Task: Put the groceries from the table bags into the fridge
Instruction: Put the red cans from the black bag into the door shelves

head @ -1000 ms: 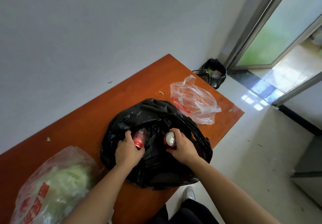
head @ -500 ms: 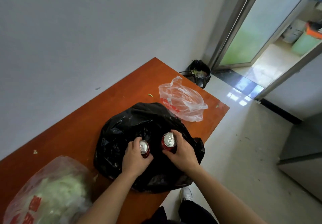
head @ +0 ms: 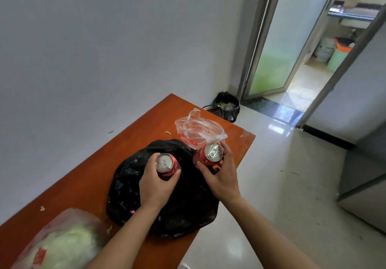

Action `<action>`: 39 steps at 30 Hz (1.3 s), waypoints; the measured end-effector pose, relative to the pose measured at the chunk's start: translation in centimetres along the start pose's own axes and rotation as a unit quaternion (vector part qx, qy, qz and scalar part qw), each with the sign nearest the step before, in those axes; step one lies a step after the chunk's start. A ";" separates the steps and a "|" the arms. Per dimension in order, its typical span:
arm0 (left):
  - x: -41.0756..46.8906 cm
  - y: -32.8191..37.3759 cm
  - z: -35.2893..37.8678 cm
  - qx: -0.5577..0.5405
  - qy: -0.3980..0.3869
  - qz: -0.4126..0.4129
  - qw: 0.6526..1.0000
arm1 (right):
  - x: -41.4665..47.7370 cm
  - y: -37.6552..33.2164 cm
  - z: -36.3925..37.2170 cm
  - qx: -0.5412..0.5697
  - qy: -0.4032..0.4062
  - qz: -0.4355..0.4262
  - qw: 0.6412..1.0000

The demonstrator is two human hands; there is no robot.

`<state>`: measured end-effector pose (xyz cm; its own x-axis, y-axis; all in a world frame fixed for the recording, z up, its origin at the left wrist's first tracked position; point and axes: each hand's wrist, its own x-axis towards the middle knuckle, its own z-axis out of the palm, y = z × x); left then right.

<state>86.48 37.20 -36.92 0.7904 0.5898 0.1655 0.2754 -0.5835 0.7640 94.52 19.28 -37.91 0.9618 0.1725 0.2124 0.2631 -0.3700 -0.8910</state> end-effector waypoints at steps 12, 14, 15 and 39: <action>-16.6 24.4 11.3 -0.171 -0.090 0.167 0.967 | -12.5 5.7 -29.7 -0.052 0.229 0.025 0.972; -20.2 29.0 14.3 -0.178 -0.132 0.227 0.948 | -15.2 6.8 -36.0 -0.071 0.280 0.037 0.957; -22.0 31.4 15.7 -0.182 -0.148 0.258 0.938 | -16.6 7.3 -39.0 -0.081 0.305 0.045 0.948; -36.2 78.9 49.9 -0.343 -0.230 0.471 0.779 | -9.5 19.1 -93.0 -0.170 0.472 0.042 0.864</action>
<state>106.88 -58.04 -13.73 0.6204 -0.2745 0.7347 -0.7790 -0.1072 0.6178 97.42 -74.35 -19.64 0.5684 -0.6310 0.5280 0.0421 -0.6187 -0.7845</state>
